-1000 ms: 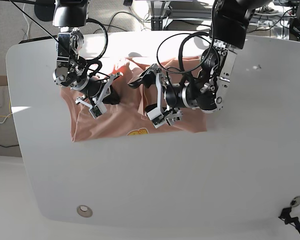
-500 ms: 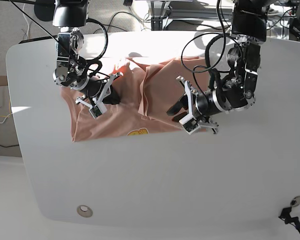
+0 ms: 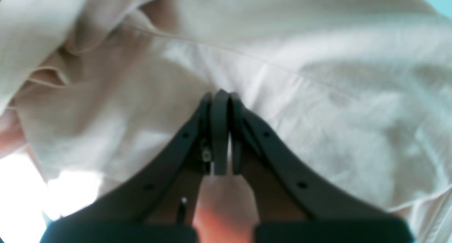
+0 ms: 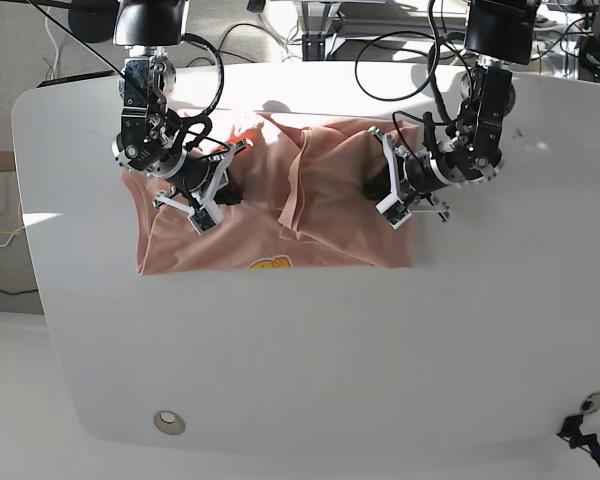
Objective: Fold the T-shirt properly
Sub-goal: 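Move the right gripper to the shirt's other end and grasp it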
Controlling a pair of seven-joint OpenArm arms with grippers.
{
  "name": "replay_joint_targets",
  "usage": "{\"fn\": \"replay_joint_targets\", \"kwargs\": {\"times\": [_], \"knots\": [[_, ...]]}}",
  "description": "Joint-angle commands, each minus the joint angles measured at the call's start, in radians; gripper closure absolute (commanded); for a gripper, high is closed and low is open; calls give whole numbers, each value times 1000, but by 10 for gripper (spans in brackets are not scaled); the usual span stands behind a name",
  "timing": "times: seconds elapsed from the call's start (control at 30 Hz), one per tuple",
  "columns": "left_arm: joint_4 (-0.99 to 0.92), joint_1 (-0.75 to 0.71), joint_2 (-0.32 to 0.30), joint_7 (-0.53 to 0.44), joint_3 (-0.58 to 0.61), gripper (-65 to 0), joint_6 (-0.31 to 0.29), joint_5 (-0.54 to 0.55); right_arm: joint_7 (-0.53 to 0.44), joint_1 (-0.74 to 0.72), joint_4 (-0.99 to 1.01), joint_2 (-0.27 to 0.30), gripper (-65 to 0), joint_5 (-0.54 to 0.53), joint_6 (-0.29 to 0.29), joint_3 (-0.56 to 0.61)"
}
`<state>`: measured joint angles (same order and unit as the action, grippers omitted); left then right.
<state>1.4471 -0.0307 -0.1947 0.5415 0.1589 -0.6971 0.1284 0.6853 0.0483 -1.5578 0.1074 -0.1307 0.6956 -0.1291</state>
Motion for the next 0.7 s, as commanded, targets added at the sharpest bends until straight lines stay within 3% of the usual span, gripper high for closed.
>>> {"fn": "replay_joint_targets", "kwargs": {"times": [0.0,0.1,0.2,0.3,0.47,0.67], "knots": [[1,-1,-5,33,1,0,-1,-28,-28,-34,-86,1,-75,-19,3,-8],[4,-5,-5,35,1,0,-1,-26,-26,-47,-160,-15,-214,-20,3,-91],[2,-5,-18,35,1,0,-1,-26,23,-83,-185,-67,-350,-20,3,-275],[2,-5,-25,35,1,0,-1,-25,86,-123,-161,-71,-440,-22,3,-445],[-1,-5,-25,35,1,0,-1,-25,181,-147,-82,-42,-464,-122,3,-639],[-1,-5,-25,35,1,0,-1,-25,225,-121,145,36,-464,-338,3,-720]]}}
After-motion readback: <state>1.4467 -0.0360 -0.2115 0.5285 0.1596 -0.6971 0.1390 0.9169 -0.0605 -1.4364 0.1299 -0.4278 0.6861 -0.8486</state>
